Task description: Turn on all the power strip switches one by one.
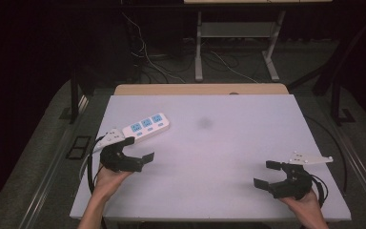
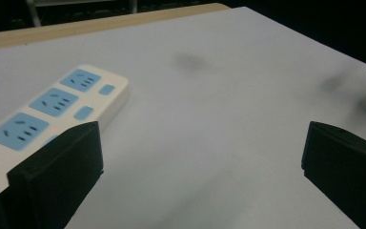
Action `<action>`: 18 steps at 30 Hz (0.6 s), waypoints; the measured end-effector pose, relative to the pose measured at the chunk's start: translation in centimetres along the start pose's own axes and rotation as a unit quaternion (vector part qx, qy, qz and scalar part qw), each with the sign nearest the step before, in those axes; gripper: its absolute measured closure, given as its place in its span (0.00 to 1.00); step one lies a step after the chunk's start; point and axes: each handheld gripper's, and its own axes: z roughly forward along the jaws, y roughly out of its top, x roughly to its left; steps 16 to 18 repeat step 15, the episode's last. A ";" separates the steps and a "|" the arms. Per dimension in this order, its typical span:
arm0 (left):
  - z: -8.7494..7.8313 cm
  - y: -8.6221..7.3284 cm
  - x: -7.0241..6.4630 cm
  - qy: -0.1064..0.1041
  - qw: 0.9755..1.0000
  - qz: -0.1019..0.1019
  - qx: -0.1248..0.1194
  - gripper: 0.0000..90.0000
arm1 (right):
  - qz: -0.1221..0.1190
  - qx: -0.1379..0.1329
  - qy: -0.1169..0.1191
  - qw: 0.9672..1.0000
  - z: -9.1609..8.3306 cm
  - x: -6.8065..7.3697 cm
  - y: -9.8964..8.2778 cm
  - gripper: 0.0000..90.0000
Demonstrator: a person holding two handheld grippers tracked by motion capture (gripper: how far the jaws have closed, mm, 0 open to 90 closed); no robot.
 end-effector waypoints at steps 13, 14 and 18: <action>0.3 -3.5 -2.1 -0.020 1.000 0.002 0.009 0.00 | 0.000 0.012 0.006 1.000 0.2 0.2 -0.1 0.01; 0.4 -3.6 -2.2 -0.021 1.000 0.002 0.011 0.00 | 0.001 0.015 0.006 1.000 0.3 0.2 -0.2 0.01; 0.5 -3.7 -2.2 -0.023 1.000 0.001 0.013 0.00 | -0.001 0.016 0.007 1.000 0.3 0.2 -0.2 0.01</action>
